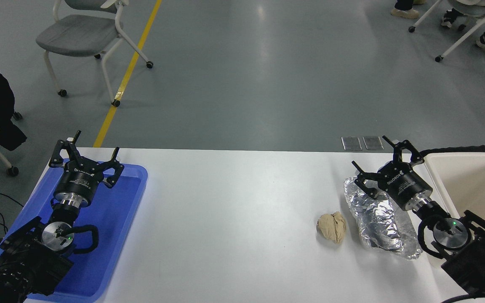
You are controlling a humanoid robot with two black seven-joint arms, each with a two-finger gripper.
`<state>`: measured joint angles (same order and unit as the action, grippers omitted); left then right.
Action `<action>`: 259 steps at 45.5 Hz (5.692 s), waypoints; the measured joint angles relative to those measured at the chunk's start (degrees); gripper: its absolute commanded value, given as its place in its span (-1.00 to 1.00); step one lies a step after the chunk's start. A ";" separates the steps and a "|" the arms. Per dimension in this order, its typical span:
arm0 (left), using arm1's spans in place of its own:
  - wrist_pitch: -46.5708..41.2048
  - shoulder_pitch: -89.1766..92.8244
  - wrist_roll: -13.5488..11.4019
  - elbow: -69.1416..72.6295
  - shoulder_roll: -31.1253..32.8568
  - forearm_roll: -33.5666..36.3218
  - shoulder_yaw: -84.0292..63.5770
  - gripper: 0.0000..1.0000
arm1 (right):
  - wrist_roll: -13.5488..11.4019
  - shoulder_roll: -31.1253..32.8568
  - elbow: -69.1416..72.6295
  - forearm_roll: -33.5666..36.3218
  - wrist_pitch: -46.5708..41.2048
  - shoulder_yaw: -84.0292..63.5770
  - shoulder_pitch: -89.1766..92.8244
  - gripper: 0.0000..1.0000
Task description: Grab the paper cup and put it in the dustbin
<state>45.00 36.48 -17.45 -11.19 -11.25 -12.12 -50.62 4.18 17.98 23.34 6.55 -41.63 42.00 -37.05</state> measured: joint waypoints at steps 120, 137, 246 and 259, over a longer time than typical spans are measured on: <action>0.00 -0.25 -0.04 -0.09 -0.08 -0.10 -0.11 1.00 | -3.79 25.88 65.70 -45.55 -2.75 -122.79 -97.49 1.00; 0.00 -0.19 -0.04 -0.02 -0.09 -0.03 -0.04 1.00 | -3.61 34.15 55.31 -55.82 2.87 -107.71 -74.70 1.00; 0.00 -0.01 -0.04 -0.12 -0.03 -0.01 0.00 1.00 | -3.09 45.08 47.93 -64.14 2.74 -86.14 -62.62 -1.00; 0.00 0.00 -0.04 -0.09 -0.01 -0.01 0.00 1.00 | -4.03 42.85 49.46 -61.85 -1.88 -95.70 -80.42 -1.00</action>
<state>45.00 36.48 -17.49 -11.29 -11.26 -12.13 -50.63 0.15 60.83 72.81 -55.29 -43.51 -53.71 -117.47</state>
